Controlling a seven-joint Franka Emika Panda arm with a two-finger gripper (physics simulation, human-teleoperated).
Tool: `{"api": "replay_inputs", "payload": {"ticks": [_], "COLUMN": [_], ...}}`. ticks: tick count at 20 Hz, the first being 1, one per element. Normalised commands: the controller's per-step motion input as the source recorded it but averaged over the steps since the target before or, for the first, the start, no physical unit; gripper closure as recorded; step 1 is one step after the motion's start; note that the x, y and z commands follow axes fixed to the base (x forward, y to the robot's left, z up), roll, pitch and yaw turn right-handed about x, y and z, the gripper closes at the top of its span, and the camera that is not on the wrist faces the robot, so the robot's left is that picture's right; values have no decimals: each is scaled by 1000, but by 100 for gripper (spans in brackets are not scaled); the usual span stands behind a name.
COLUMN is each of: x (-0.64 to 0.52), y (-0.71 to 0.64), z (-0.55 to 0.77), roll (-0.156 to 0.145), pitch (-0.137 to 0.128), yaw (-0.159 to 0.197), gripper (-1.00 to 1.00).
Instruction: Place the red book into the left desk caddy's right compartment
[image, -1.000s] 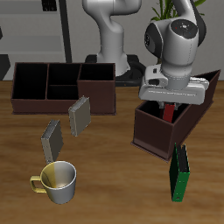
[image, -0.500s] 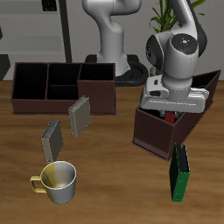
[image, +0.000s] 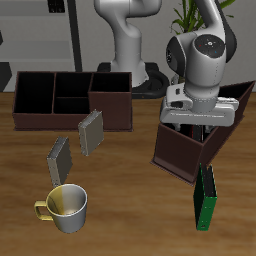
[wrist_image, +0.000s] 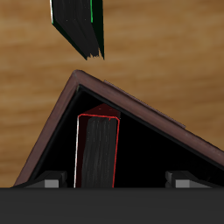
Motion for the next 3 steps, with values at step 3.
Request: {"api": "replay_inputs", "payload": {"ticks": [3], "x": [-81], "y": [114], "z": [101], "roll": [48], "pitch": [-14], "yaw": [4], "gripper": [-100]}}
